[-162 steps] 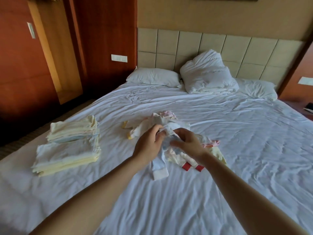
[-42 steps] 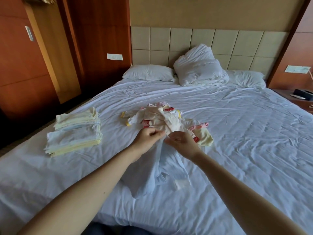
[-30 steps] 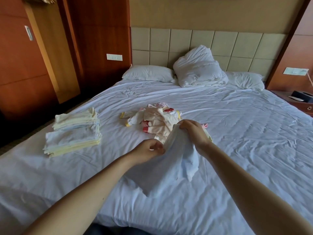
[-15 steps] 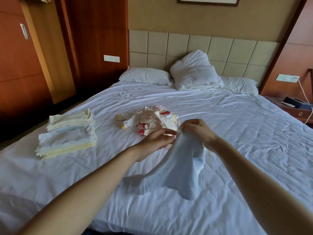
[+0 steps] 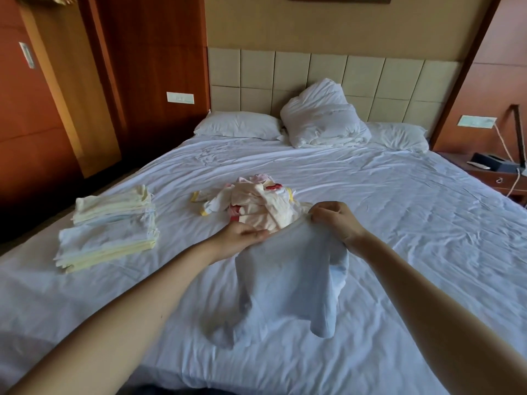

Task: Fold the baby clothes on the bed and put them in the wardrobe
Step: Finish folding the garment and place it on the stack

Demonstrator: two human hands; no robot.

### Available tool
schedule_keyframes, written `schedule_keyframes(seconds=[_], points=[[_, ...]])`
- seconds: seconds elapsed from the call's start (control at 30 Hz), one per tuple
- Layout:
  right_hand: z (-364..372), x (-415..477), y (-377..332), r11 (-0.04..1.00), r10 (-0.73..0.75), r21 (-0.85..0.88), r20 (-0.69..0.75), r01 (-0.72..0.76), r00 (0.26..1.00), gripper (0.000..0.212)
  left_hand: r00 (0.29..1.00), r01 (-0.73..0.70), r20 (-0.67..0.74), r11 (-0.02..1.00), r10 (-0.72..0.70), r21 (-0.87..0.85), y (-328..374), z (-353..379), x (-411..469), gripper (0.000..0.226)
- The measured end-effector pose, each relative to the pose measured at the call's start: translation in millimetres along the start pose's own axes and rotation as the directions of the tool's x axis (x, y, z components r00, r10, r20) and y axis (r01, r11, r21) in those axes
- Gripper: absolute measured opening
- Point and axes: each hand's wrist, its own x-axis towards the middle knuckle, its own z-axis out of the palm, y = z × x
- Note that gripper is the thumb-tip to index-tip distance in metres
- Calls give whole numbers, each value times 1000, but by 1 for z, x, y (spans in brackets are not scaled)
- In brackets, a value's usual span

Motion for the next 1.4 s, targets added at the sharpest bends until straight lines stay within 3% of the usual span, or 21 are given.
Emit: schedule_keyframes(seconds=[0.1, 0.27, 0.5, 0.67, 1.0, 1.13, 1.27, 1.4], points=[[5, 0, 11, 1000, 22, -11, -33, -22, 999, 8, 999, 54, -11, 995, -53, 82, -14, -4, -6, 40], [8, 2, 26, 999, 44, -23, -57, -46, 997, 18, 993, 119, -7, 975, -120, 189, -28, -10, -10, 47], [9, 1, 39, 997, 58, -49, -72, -62, 996, 11, 981, 180, 15, 942, -191, 283, -45, -12, -9, 48], [2, -1, 44, 994, 63, -82, -68, -68, 996, 16, 992, 113, 19, 937, -126, 331, -47, -13, -9, 41], [-2, -2, 50, 997, 50, -50, -92, -54, 995, 14, 987, 60, -158, 949, -11, 309, -48, -15, 0, 32], [-7, -2, 51, 997, 55, -52, -132, -62, 990, 16, 988, 98, -133, 983, -78, 157, -43, -18, -2, 18], [-10, -5, 54, 996, 74, -46, -132, -81, 988, 21, 964, 196, -207, 974, -169, 118, -50, -18, -3, 36], [-10, -6, 60, 990, 113, -70, -121, -122, 986, 36, 946, 249, -252, 955, -205, 159, -56, -18, -1, 38]])
